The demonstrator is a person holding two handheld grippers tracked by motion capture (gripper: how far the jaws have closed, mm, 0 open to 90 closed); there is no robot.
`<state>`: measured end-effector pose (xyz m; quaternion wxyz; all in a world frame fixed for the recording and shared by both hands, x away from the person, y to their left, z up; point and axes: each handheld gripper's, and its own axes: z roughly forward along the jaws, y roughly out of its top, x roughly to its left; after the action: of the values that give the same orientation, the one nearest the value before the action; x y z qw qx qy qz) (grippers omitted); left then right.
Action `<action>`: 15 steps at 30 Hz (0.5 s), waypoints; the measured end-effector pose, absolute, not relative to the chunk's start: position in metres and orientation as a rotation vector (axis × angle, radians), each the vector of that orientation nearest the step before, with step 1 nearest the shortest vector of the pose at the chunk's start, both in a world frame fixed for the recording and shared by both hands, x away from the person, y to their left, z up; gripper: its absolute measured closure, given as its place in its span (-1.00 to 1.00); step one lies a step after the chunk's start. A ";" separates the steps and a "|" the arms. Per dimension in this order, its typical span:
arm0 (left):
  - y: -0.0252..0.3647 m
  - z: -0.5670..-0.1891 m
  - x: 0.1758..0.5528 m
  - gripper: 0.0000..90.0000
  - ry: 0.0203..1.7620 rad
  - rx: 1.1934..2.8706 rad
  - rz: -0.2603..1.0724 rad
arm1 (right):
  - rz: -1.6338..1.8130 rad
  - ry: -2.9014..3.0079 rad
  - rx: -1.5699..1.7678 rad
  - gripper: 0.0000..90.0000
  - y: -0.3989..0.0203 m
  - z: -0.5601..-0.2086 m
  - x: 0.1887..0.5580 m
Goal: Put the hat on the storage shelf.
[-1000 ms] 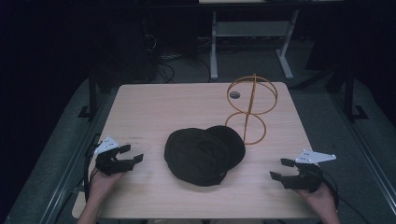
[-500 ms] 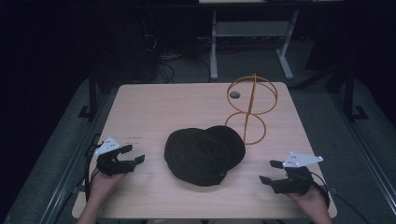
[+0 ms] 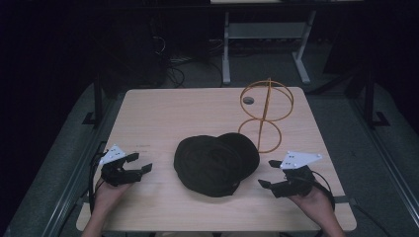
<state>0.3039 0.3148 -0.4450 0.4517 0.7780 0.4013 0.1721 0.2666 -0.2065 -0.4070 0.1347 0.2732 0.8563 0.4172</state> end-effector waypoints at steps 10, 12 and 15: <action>0.315 -0.445 0.304 -0.45 0.991 1.919 0.424 | 1.207 2.541 0.683 -0.46 -0.167 -0.398 0.281; 0.316 -0.445 0.303 -0.45 0.989 1.919 0.426 | 1.202 2.554 0.645 -0.46 -0.157 -0.394 0.281; 0.316 -0.444 0.303 -0.45 0.988 1.916 0.426 | 1.213 2.559 0.603 -0.45 -0.148 -0.388 0.282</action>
<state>0.3028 0.3155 -0.4444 0.4547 0.7766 0.4004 0.1727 0.2817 -0.1477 -0.3883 0.1227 0.2065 0.8772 0.4157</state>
